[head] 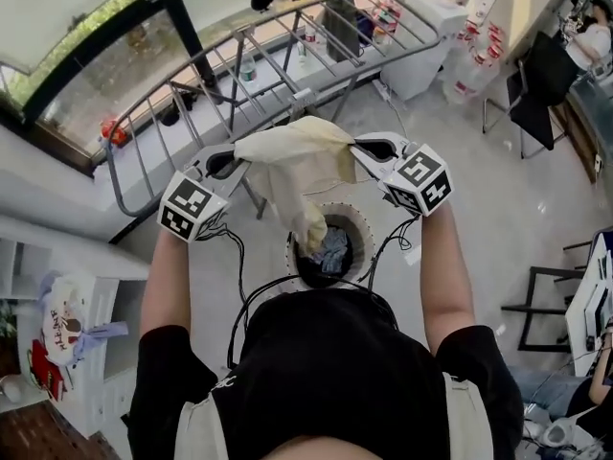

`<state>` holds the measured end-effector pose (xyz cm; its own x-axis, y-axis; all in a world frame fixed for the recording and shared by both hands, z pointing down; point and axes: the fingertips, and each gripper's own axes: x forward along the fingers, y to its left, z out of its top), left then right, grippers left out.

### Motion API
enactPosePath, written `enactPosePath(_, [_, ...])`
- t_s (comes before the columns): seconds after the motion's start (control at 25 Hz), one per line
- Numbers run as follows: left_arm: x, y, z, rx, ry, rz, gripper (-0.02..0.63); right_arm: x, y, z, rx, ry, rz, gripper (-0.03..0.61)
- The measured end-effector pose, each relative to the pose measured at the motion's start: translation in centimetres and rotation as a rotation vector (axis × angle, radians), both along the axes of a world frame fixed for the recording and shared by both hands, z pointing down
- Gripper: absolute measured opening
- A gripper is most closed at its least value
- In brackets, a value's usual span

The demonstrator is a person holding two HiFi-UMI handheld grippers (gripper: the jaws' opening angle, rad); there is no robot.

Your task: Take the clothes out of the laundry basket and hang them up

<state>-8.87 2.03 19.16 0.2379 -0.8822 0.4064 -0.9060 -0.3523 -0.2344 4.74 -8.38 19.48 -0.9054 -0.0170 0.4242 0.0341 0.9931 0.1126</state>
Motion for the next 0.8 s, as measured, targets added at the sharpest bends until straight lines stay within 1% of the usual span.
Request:
enactPosePath(0.16, [-1.7,1.5,-3.4,0.038,-0.079,-0.108,0.035,-2.6,-0.3,-2.8,0.062,-0.045,-0.069,0.023])
enactPosePath(0.36, [-3.3,4.0,-6.6,0.084,-0.161,-0.233,0.034,-5.0,1.2,-5.5,0.096,-0.101,-0.155,0.023])
enactPosePath(0.48, [-4.7,6.3,-9.3,0.122,-0.223,-0.333,0.035,-7.4,2.6,-7.2,0.138,-0.135,-0.234,0.023])
enactPosePath(0.64, [-5.9,9.7,-13.1,0.175,-0.275,-0.456,0.034,-10.0,5.0,-9.9,0.188,-0.183,-0.347,0.023])
enactPosePath(0.8, [-7.5,12.5,-16.0,0.188,-0.339,-0.576,0.035,-12.8,6.8,-12.5,0.219,-0.221,-0.439,0.023])
